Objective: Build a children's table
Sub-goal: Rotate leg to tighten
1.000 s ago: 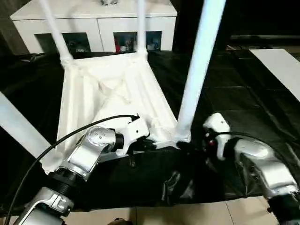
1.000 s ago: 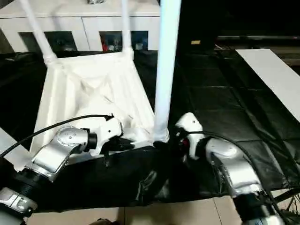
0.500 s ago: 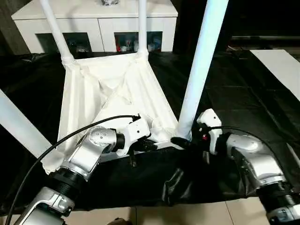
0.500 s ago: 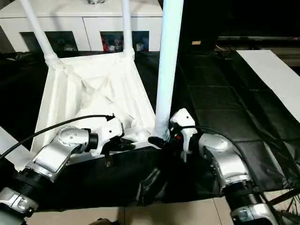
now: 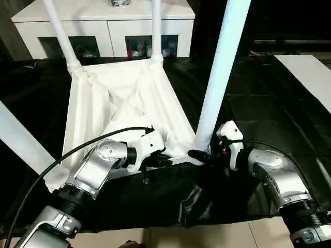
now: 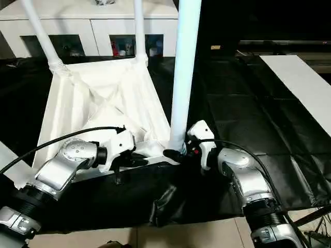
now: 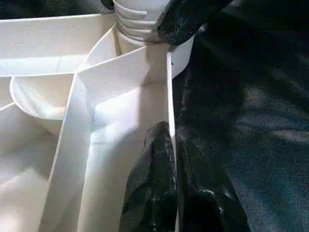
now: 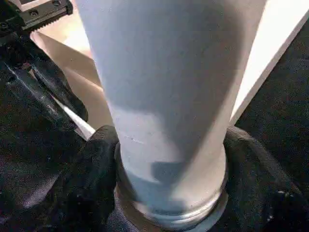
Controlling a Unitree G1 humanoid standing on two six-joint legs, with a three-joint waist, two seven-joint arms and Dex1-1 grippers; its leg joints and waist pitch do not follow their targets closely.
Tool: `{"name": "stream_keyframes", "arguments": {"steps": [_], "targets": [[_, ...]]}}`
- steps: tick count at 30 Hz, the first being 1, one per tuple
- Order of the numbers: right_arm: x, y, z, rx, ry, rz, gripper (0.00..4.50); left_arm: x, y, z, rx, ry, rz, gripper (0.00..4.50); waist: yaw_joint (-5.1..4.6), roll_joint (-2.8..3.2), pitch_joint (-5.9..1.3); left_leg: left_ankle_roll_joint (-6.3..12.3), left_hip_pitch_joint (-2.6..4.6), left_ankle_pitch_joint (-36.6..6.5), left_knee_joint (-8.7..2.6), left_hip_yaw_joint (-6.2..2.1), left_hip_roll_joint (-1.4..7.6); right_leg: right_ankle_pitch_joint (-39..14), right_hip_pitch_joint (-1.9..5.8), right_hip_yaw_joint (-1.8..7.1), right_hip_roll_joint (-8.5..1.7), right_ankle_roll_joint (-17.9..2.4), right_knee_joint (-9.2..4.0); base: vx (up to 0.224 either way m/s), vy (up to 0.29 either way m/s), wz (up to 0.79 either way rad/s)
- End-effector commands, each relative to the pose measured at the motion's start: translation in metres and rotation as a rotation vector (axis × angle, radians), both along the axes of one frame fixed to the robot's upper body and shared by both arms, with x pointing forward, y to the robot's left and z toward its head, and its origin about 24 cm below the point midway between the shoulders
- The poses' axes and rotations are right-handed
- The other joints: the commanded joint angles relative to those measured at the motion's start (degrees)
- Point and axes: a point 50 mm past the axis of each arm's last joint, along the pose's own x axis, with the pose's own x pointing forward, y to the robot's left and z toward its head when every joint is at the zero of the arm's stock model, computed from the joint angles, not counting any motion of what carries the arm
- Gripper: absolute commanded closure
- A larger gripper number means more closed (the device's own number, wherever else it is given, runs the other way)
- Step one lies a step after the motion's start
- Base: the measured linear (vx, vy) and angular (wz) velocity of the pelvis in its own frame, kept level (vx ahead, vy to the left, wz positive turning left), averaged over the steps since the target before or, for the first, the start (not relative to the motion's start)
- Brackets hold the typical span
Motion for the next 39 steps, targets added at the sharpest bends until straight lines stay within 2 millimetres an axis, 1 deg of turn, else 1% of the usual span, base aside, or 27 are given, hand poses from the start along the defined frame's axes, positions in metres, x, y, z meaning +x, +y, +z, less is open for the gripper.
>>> {"name": "stream_keyframes", "arguments": {"steps": [1, 4, 7, 8, 9, 11, 14, 15, 16, 17, 18, 19, 20, 21, 22, 23, 25, 27, 28, 29, 30, 31, 34, 35, 36, 38, 39], "targets": [[-0.002, 0.006, -0.002, 0.026, 0.002, 0.020, 1.75, -0.004, -0.008, -0.003, 0.026, 0.019, -0.052, 4.50, -0.05, -0.49, -3.70, 3.40, 2.37, -9.9, -4.35, -2.80, 5.23, -2.3, 1.30, 1.40, -3.38, -16.7, -2.81, 0.000, 0.000, 0.00], [0.004, 0.009, -0.010, -0.020, -0.009, -0.110, 1.76, -0.003, -0.010, -0.007, 0.037, 0.031, -0.010, 4.50, -0.37, -0.40, -3.54, 2.71, 2.36, -10.9, -4.53, -2.76, 5.24, -3.8, 1.01, 1.49, -3.40, -16.8, -2.95, 0.000, 0.000, 0.00], [0.020, 0.015, -0.017, -0.060, -0.026, -0.432, 1.76, 0.006, -0.025, -0.011, 0.002, 0.017, 0.106, 4.50, -1.13, -0.44, -3.18, -0.83, 2.45, -17.1, -5.12, -3.11, 5.08, -12.4, 0.84, 1.48, -3.38, -15.0, -3.68, 0.000, 0.000, 0.00], [0.020, 0.015, -0.017, -0.060, -0.026, -0.432, 1.77, 0.006, -0.025, -0.011, 0.002, 0.017, 0.106, 4.50, -1.60, -0.42, -2.94, -2.87, 2.64, -20.2, -5.36, -3.27, 4.98, -16.9, 0.37, 1.55, -3.36, -14.1, -4.03, 0.000, 0.000, 0.00], [0.026, 0.020, -0.020, -0.055, 0.000, -0.572, 1.77, 0.012, -0.036, -0.012, -0.016, 0.016, 0.187, 4.50, -1.90, -0.54, -2.97, -4.13, 2.72, -22.6, -5.45, -3.55, 4.96, -20.7, 0.28, 1.54, -3.51, -12.5, -4.36, 0.000, 0.000, 0.00], [0.030, 0.028, -0.022, -0.038, 0.034, -0.677, 1.77, 0.018, -0.047, -0.014, -0.017, 0.013, 0.254, 4.50, -2.35, -0.44, -2.97, -5.70, 3.17, -26.1, -5.46, -3.98, 4.85, -24.4, -0.24, 1.50, -3.54, -10.9, -4.89, -0.025, 0.005, -0.03], [0.033, 0.036, -0.024, -0.021, 0.068, -0.731, 1.77, 0.023, -0.052, -0.015, -0.010, 0.009, 0.296, 4.50, -2.50, -0.41, -2.80, -6.07, 3.76, -29.1, -5.32, -3.96, 4.64, -25.5, -1.06, 1.57, -3.44, -9.8, -5.70, 0.000, 0.000, 0.00], [0.035, 0.041, -0.025, -0.011, 0.093, -0.763, 1.77, 0.027, -0.058, -0.015, 0.001, 0.004, 0.334, 4.50, -2.66, -0.47, -2.85, -5.66, 3.31, -29.2, -5.60, -4.02, 4.62, -24.8, -0.78, 1.54, -3.35, -9.1, -5.57, 0.000, 0.000, 0.00], [0.039, 0.049, -0.024, -0.016, 0.093, -0.793, 1.77, 0.033, -0.065, -0.015, 0.019, -0.020, 0.373, 4.50, -2.60, -0.41, -2.91, -5.91, 3.57, -29.3, -5.62, -4.01, 4.62, -24.5, -0.98, 1.49, -3.24, -9.0, -5.61, 0.000, 0.000, 0.00], [0.042, 0.055, -0.023, -0.029, 0.075, -0.814, 1.77, 0.037, -0.070, -0.014, 0.034, -0.041, 0.400, 4.50, -2.50, -0.38, -2.94, -6.36, 4.35, -30.1, -5.40, -3.72, 4.45, -24.0, -1.63, 1.57, -3.09, -9.3, -5.83, 0.000, 0.000, 0.00], [0.042, 0.055, -0.023, -0.029, 0.075, -0.814, 1.77, 0.037, -0.070, -0.014, 0.034, -0.041, 0.400, 4.50, -2.47, -0.49, -2.97, -6.32, 4.37, -30.1, -5.37, -3.68, 4.39, -23.6, -1.50, 1.58, -3.09, -9.3, -5.93, 0.000, 0.000, 0.00], [0.044, 0.061, -0.020, -0.021, 0.051, -0.821, 1.77, 0.041, -0.073, -0.013, 0.047, -0.066, 0.416, 4.50, -2.24, -0.49, -2.98, -5.74, 3.68, -28.8, -5.58, -3.90, 4.53, -21.7, -0.79, 1.63, -3.36, -9.2, -5.74, 0.000, 0.000, 0.00], [0.046, 0.065, -0.014, 0.025, 0.026, -0.800, 1.77, 0.044, -0.072, -0.011, 0.049, -0.084, 0.422, 4.50, -2.33, -0.32, -3.13, -5.46, 3.35, -27.8, -5.69, -3.88, 4.52, -20.6, -0.63, 1.54, -3.42, -9.2, -5.66, 0.000, 0.000, 0.00], [0.046, 0.065, -0.014, 0.031, 0.022, -0.796, 1.77, 0.044, -0.072, -0.011, 0.049, -0.085, 0.423, 4.50, -2.09, -0.26, -3.31, -5.13, 3.46, -27.1, -5.73, -3.81, 4.61, -18.7, -0.50, 1.49, -3.38, -9.3, -5.54, 0.000, 0.000, 0.00], [0.046, 0.070, -0.008, 0.080, 0.003, -0.744, 1.77, 0.045, -0.070, -0.010, 0.048, -0.094, 0.422, 4.50, -2.07, -0.28, -3.33, -4.68, 3.22, -26.3, -5.73, -3.80, 4.59, -17.2, -0.30, 1.51, -3.39, -9.5, -5.42, 0.000, 0.000, 0.00], [0.044, 0.071, -0.002, 0.109, -0.039, -0.693, 1.22, 0.045, -0.067, -0.009, 0.049, -0.105, 0.415, 4.50, -1.97, -0.05, -3.33, -4.04, 2.88, -24.6, -5.86, -3.78, 4.70, -14.8, -0.01, 1.53, -3.38, -10.1, -5.13, 0.000, 0.000, 0.00], [0.041, 0.071, 0.003, 0.107, -0.074, -0.641, 1.08, 0.045, -0.064, -0.008, 0.046, -0.117, 0.401, 4.50, -1.40, -0.30, -3.51, -2.66, 3.05, -22.5, -5.64, -3.32, 4.79, -12.2, 0.07, 1.57, -3.35, -10.3, -5.04, 0.000, 0.000, 0.00], [0.036, 0.065, 0.010, 0.105, -0.112, -0.607, 0.86, 0.043, -0.056, -0.006, 0.047, -0.132, 0.377, 4.50, -1.60, -0.33, -3.78, -0.22, 1.60, -17.0, -5.63, -3.65, 4.79, -9.4, 1.26, 1.39, -3.68, -11.1, -4.34, 0.000, 0.000, 0.00], [0.033, 0.058, 0.013, 0.112, -0.127, -0.605, 0.71, 0.042, -0.050, -0.005, 0.052, -0.133, 0.371, 4.50, -1.44, -0.25, -3.83, 0.42, 1.44, -15.4, -5.65, -3.81, 4.95, -8.3, 1.60, 1.22, -3.67, -10.9, -4.21, 0.000, 0.000, 0.00], [0.032, 0.054, 0.015, 0.117, -0.138, -0.609, 0.63, 0.042, -0.047, -0.006, 0.057, -0.132, 0.370, 4.50, -1.75, -0.32, -3.72, 1.54, 1.27, -14.3, -5.58, -3.66, 4.96, -7.2, 1.30, 1.17, -3.48, -11.1, -4.07, 0.000, 0.000, 0.00], [0.028, 0.047, 0.017, 0.106, -0.145, -0.579, 0.60, 0.040, -0.042, -0.005, 0.059, -0.137, 0.355, 4.50, -1.91, -0.27, -3.77, 1.76, 1.30, -14.4, -5.54, -3.69, 4.95, -7.6, 1.31, 1.13, -3.51, -11.4, -4.11, 0.000, 0.000, 0.00], [0.026, 0.045, 0.017, 0.100, -0.148, -0.567, 0.55, 0.040, -0.040, -0.004, 0.059, -0.138, 0.349, 4.50, -1.96, -0.49, -3.70, 2.06, 1.33, -14.5, -5.40, -3.53, 4.97, -8.5, 1.33, 1.19, -3.56, -11.8, -4.24, 0.000, 0.000, 0.00], [0.021, 0.035, 0.018, 0.067, -0.158, -0.520, 0.42, 0.038, -0.034, -0.004, 0.060, -0.133, 0.341, 4.50, -1.85, -0.40, -3.64, 1.98, 1.79, -15.0, -5.17, -3.28, 5.04, -10.7, 0.91, 1.36, -3.41, -12.6, -4.60, 0.000, 0.000, 0.00], [0.006, 0.018, 0.018, 0.024, -0.141, -0.366, 0.42, 0.031, -0.021, -0.003, 0.058, -0.113, 0.311, 4.50, -1.82, -0.29, -3.55, 2.03, 1.79, -15.3, -5.23, -3.29, 5.05, -10.5, 0.92, 1.39, -3.32, -12.8, -4.61, 0.000, 0.000, 0.00], [0.006, 0.018, 0.018, 0.022, -0.141, -0.359, 0.42, 0.031, -0.020, -0.003, 0.058, -0.112, 0.310, 4.50, -1.72, -0.28, -3.48, 2.13, 1.74, -15.7, -5.30, -3.33, 5.16, -10.3, 1.09, 1.38, -3.31, -12.8, -4.57, 0.000, 0.000, 0.00], [-0.014, 0.001, 0.018, -0.065, -0.125, -0.141, 0.42, 0.020, -0.007, 0.000, 0.068, -0.085, 0.183, 4.50, -1.53, -0.25, -3.54, 2.50, 1.82, -15.3, -5.33, -3.40, 5.41, -7.9, 1.27, 1.34, -3.25, -13.3, -4.24, 0.000, 0.000, 0.00], [-0.017, -0.001, 0.018, -0.076, -0.121, -0.113, 0.42, 0.018, -0.005, 0.001, 0.070, -0.083, 0.156, 4.50, -1.54, -0.28, -3.53, 2.89, 1.70, -14.8, -5.27, -3.44, 5.44, -6.5, 1.37, 1.35, -3.31, -13.7, -4.04, 0.000, 0.000, 0.00]]}}
